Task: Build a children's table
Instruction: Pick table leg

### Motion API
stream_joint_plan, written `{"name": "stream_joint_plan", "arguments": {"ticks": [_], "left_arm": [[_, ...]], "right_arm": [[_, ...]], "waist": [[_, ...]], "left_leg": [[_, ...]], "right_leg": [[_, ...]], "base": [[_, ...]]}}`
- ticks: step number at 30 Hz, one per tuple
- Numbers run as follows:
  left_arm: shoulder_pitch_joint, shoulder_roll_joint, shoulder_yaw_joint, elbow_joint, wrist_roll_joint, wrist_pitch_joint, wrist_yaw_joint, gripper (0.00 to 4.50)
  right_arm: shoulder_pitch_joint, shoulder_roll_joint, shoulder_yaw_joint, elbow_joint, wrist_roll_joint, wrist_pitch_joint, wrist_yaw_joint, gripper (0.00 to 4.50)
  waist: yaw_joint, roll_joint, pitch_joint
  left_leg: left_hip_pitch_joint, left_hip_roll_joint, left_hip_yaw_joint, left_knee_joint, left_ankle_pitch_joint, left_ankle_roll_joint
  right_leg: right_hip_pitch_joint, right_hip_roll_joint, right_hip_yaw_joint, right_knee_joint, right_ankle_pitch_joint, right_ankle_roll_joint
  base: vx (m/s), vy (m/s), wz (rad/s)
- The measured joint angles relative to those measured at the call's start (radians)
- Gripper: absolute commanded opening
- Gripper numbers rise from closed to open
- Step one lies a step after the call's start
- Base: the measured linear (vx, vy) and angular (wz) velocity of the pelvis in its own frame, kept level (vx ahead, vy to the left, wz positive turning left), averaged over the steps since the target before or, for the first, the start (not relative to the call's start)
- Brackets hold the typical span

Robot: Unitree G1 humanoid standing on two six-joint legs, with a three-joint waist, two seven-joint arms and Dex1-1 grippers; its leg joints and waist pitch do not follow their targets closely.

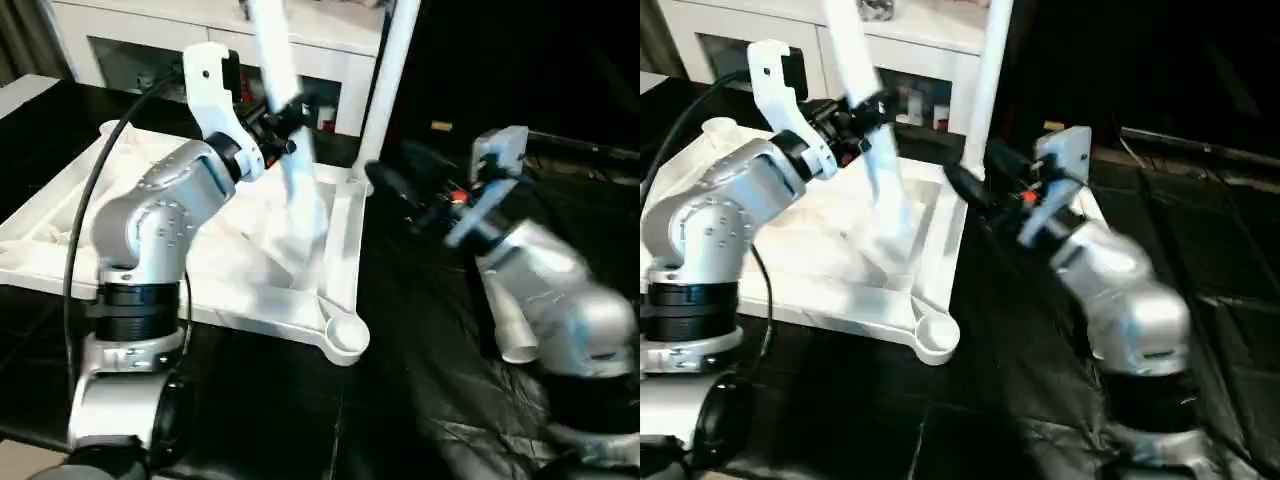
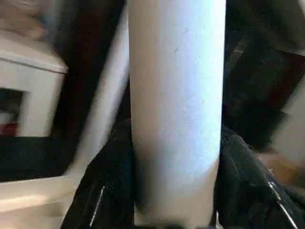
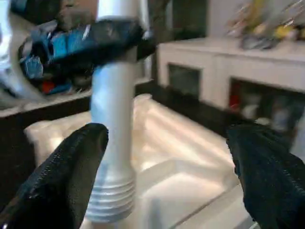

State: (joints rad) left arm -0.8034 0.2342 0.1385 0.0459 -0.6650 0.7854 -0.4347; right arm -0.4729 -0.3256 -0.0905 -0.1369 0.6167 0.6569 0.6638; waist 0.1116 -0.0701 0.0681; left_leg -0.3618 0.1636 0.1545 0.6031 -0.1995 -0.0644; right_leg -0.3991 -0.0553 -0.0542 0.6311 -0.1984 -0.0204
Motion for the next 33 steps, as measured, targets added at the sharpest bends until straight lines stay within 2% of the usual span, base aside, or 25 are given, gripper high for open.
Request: {"name": "stream_joint_plan", "arguments": {"ticks": [5, 9, 20, 33], "left_arm": [[-0.004, 0.022, -0.007, -0.001, -0.07, 0.025, -0.149, 1.89], [-0.014, 0.068, -0.038, -0.019, -0.095, 0.047, -0.255, 1.89], [-0.015, 0.127, -0.134, -0.073, -0.139, 0.104, -0.459, 1.88], [-0.015, 0.137, -0.182, -0.099, -0.156, 0.126, -0.536, 1.88]], "right_arm": [[0.0, -0.036, 0.009, -0.006, 0.121, 0.125, 0.118, 4.34], [0.0, -0.054, 0.031, -0.018, 0.169, 0.176, 0.182, 4.34], [-0.044, -0.089, 0.075, -0.013, 0.197, 0.247, 0.239, 4.34], [-0.07, -0.093, 0.152, -0.008, 0.196, 0.259, 0.307, 4.34]], "waist": [[0.001, 0.0, 0.0], [0.004, 0.0, 0.0], [0.007, 0.0, 0.0], [0.007, 0.0, 0.0]], "left_leg": [[-0.002, 0.003, 0.0, 0.0, 0.002, 0.001], [-0.004, 0.008, 0.003, 0.001, 0.005, 0.001], [-0.005, 0.011, 0.006, 0.001, 0.01, -0.002], [-0.006, 0.011, 0.006, 0.001, 0.011, -0.002]], "right_leg": [[0.0, 0.0, -0.004, 0.0, 0.0, -0.002], [0.0, 0.0, -0.009, 0.0, 0.0, -0.003], [0.001, -0.001, -0.012, 0.0, 0.002, -0.005], [0.001, -0.001, -0.013, 0.0, 0.002, -0.005]], "base": [[0.0, 0.0, 0.0], [0.0, 0.0, 0.0], [0.0, 0.0, 0.0], [0.0, 0.0, 0.0]]}}
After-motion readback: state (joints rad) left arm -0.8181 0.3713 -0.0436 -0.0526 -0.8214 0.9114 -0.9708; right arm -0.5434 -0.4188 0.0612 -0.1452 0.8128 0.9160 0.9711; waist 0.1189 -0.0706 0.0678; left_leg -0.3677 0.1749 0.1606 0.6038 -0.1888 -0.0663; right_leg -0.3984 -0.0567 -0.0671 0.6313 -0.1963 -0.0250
